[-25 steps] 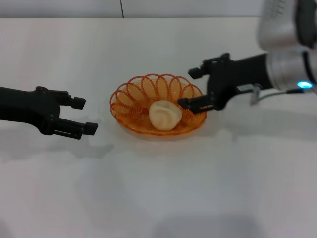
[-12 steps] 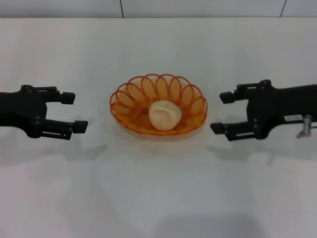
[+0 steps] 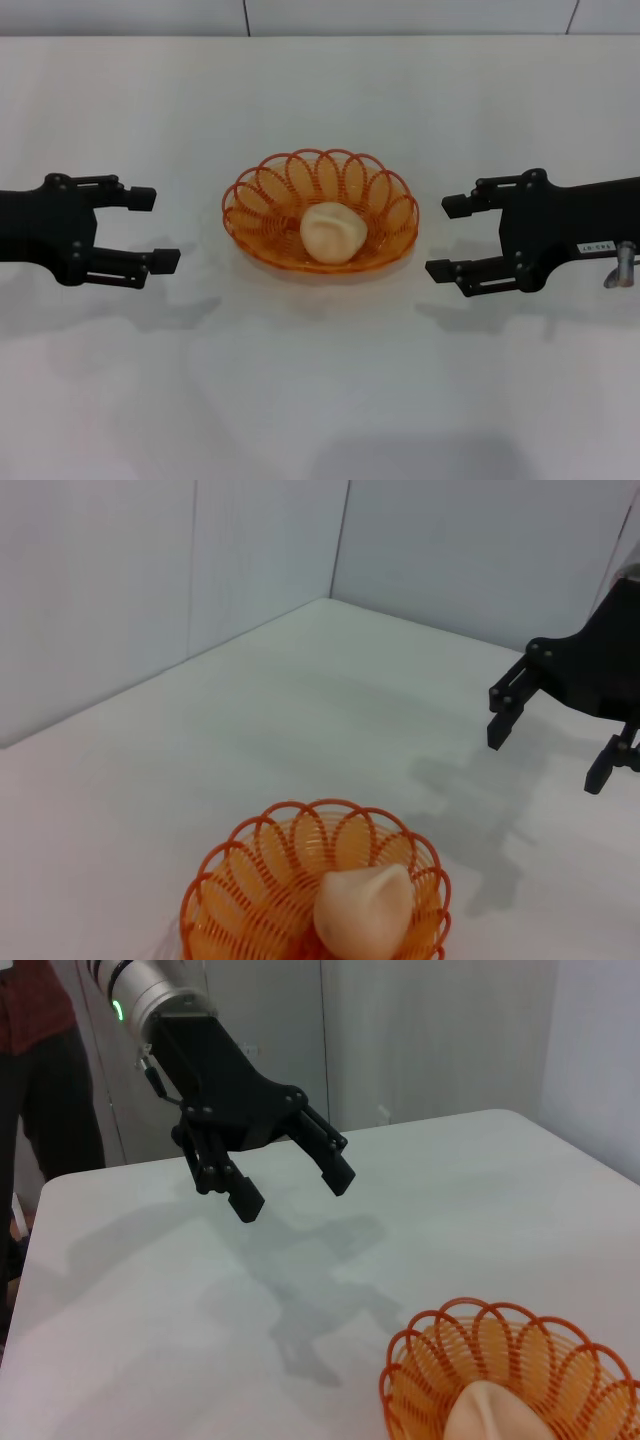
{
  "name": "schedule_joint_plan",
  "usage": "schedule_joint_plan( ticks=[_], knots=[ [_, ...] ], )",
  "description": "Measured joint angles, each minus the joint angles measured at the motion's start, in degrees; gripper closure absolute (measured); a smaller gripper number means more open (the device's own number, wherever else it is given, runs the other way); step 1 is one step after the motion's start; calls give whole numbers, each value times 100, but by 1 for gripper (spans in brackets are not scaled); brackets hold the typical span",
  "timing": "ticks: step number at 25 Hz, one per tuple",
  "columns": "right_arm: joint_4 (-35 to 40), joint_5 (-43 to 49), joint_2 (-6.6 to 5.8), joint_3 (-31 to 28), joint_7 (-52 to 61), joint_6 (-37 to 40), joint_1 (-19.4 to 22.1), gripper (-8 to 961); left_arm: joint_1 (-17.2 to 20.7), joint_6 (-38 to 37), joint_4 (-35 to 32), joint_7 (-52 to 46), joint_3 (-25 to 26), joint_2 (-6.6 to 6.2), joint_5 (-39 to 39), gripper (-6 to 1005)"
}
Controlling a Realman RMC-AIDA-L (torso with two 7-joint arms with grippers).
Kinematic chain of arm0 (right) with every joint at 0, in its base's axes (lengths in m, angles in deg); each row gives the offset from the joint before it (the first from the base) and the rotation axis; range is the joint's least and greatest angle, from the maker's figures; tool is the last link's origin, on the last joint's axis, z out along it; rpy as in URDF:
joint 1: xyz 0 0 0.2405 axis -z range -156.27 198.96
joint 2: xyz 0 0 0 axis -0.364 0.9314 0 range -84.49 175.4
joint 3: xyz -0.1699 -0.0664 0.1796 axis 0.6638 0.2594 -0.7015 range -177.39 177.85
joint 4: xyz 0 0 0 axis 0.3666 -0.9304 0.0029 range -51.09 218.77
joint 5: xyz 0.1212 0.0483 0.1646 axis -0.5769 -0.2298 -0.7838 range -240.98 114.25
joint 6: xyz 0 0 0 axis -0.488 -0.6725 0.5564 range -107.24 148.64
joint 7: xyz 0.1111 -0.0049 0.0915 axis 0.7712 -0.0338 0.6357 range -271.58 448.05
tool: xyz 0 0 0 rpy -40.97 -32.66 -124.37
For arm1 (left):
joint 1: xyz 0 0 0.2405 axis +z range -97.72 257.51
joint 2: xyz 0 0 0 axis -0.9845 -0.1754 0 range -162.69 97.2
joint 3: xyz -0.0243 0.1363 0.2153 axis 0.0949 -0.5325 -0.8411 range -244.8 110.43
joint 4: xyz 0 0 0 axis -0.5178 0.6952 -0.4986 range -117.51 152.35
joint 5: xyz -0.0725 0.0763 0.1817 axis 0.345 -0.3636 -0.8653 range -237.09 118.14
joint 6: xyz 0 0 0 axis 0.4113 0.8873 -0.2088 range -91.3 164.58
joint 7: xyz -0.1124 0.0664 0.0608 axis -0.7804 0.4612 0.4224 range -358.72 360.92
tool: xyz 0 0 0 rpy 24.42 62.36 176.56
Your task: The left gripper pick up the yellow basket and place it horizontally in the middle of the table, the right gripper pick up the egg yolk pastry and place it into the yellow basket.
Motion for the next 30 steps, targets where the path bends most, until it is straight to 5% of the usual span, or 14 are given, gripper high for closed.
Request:
schedule_joint_plan(
  ticks=[30],
  knots=[
    [15, 22, 0, 43, 46, 83, -66, 224, -155, -405, 7, 264, -41, 10, 35, 116]
  ],
)
